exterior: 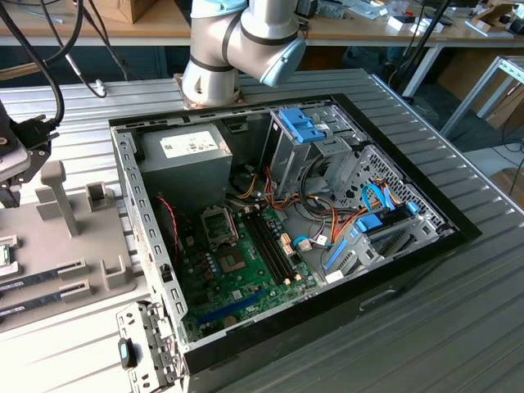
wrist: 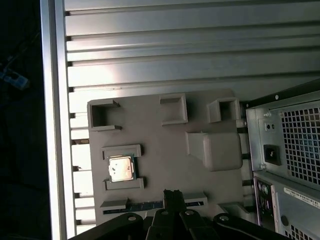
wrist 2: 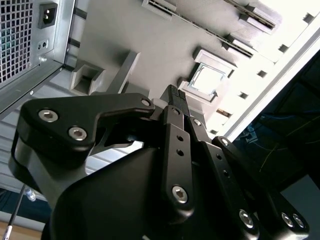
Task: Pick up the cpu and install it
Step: 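Reach for the cpu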
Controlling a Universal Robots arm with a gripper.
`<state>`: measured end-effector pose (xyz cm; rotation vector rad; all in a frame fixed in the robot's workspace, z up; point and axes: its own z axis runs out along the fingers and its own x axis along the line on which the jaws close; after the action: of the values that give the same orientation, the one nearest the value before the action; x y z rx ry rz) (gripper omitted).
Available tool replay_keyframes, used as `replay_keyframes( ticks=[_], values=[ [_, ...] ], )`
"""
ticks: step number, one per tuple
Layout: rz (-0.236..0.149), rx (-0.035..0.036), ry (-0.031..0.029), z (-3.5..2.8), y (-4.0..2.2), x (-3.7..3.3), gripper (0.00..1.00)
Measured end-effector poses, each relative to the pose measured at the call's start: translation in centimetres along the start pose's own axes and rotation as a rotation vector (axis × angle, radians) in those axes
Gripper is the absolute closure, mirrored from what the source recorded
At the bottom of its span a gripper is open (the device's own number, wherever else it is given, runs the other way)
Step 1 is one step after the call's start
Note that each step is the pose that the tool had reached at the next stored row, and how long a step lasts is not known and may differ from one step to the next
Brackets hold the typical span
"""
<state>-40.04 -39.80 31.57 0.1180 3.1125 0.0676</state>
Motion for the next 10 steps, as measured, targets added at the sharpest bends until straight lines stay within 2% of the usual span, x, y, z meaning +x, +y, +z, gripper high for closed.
replay_keyframes(
  ticks=[10],
  values=[
    [0.000, 0.0001, 0.0001, 0.50, -0.02, 0.01, 0.89]
  ],
)
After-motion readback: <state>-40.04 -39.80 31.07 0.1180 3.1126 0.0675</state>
